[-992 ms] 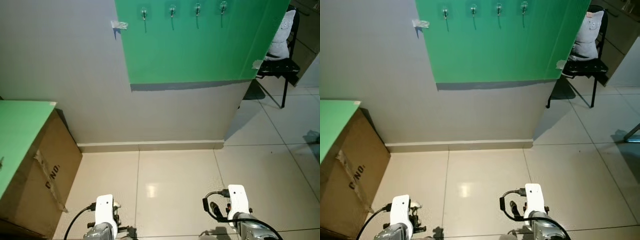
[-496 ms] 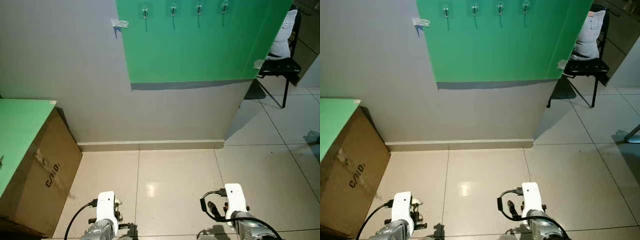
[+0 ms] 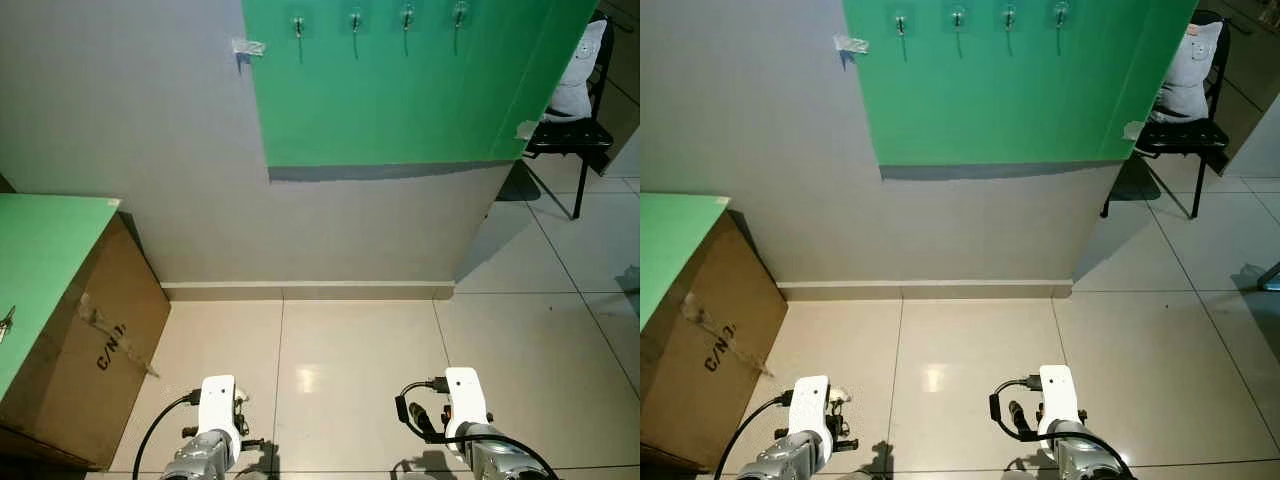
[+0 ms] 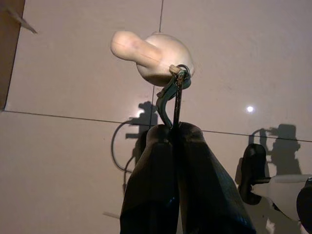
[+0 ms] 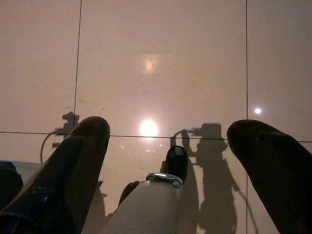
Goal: Hang keys on a hook
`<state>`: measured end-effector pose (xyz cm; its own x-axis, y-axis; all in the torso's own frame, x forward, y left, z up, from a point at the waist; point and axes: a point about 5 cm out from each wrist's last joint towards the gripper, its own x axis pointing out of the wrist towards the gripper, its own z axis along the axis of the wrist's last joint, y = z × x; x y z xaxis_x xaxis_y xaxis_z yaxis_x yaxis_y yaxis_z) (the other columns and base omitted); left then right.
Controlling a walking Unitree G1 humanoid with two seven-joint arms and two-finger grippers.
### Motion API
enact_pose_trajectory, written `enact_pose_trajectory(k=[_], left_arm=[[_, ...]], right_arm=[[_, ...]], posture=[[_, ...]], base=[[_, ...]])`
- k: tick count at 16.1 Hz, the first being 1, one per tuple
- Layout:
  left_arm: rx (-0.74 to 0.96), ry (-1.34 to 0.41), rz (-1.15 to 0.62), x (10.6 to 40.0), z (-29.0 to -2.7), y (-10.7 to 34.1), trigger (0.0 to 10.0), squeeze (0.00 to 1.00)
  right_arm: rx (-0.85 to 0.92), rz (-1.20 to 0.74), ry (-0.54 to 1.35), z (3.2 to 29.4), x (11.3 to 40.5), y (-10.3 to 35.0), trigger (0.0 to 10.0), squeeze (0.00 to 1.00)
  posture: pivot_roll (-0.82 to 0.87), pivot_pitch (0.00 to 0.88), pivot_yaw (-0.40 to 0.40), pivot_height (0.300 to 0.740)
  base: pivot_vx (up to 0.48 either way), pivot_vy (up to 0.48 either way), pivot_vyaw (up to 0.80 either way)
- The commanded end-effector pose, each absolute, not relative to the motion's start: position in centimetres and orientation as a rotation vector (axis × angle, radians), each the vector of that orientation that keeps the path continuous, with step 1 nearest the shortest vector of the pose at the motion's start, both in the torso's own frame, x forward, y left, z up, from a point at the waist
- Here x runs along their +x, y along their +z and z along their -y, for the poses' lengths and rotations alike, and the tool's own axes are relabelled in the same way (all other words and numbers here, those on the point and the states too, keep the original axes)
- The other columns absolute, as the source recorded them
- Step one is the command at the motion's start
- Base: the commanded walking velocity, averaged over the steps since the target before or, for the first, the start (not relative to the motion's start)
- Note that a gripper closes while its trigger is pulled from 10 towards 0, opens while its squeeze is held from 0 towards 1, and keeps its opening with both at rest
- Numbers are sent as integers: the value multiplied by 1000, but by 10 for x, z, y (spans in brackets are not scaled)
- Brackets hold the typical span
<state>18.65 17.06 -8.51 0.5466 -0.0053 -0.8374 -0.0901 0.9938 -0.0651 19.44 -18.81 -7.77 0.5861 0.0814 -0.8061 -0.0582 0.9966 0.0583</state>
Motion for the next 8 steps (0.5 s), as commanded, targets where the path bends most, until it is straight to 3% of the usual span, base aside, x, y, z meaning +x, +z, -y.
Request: enact_pose_trajectory(k=[1,8], left_arm=[[-92,48,-996,186,-173,-85,0,0],[-98,34,-996,188,-173,-84,0,0]], right_arm=[[36,-948,83,186,195,-78,10000,1000],[31,-946,88,186,197,-77,10000,1000]], posture=[[-183,20,63,740],[-190,19,63,740]], base=[[0,0,0],[0,0,0]])
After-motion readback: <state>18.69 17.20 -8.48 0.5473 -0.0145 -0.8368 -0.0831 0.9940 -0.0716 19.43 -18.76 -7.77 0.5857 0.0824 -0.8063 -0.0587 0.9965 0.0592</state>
